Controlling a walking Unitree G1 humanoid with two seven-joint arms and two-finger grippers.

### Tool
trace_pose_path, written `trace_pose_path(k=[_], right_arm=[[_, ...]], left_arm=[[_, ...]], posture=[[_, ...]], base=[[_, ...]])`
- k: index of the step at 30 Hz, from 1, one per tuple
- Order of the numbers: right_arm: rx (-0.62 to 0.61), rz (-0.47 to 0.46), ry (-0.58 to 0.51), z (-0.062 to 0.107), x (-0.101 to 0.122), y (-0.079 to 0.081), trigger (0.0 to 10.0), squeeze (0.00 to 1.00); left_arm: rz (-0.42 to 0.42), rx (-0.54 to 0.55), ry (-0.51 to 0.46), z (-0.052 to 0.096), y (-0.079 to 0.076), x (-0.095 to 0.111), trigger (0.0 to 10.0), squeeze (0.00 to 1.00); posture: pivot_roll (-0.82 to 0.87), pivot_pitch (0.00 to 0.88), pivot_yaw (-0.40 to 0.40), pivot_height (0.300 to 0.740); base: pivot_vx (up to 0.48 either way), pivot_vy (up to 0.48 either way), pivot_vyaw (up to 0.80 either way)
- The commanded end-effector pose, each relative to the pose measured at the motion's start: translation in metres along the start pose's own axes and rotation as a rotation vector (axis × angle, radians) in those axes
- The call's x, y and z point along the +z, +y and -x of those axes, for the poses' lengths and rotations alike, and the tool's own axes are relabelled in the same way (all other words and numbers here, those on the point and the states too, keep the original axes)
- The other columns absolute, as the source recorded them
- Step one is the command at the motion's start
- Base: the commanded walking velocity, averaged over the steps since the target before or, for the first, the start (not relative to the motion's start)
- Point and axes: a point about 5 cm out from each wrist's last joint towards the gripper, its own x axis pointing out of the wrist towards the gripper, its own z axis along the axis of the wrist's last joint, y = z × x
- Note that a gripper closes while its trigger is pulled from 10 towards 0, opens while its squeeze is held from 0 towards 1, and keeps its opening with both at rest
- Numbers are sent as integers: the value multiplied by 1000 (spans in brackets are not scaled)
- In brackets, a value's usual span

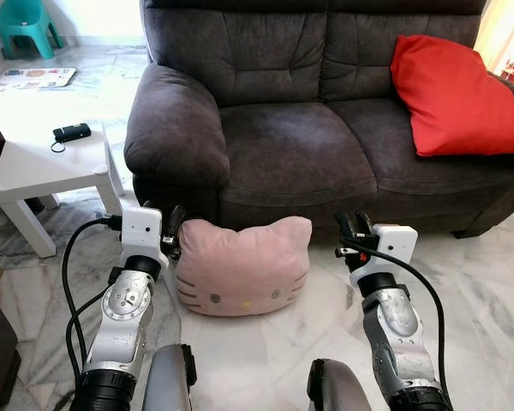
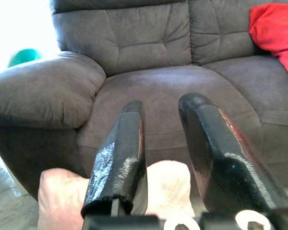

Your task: Move the pillow to the sofa from floor

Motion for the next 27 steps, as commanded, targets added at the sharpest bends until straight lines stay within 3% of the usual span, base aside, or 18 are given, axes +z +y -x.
trace_pose_path(k=[1,18,24,27], right_arm=[[-3,-4,11,-1,-1,-1,10000,0],[40,25,-1,1,0,3,10000,0],[62,36,2,2,-1,6,10000,0],[57,18,5,2,-2,6,10000,0]], left_arm=[[1,-7,15,-1,-3,-2,10000,0],[0,7,20,-2,-1,-2,10000,0],[-2,15,24,-1,0,-2,10000,0],[0,13,26,-1,0,-3,10000,0]], posture=[[44,0,-56,476],[47,0,-58,462],[47,0,-59,462],[47,0,-59,462]], base=[[0,0,0],[0,0,0],[192,0,765],[299,0,0]])
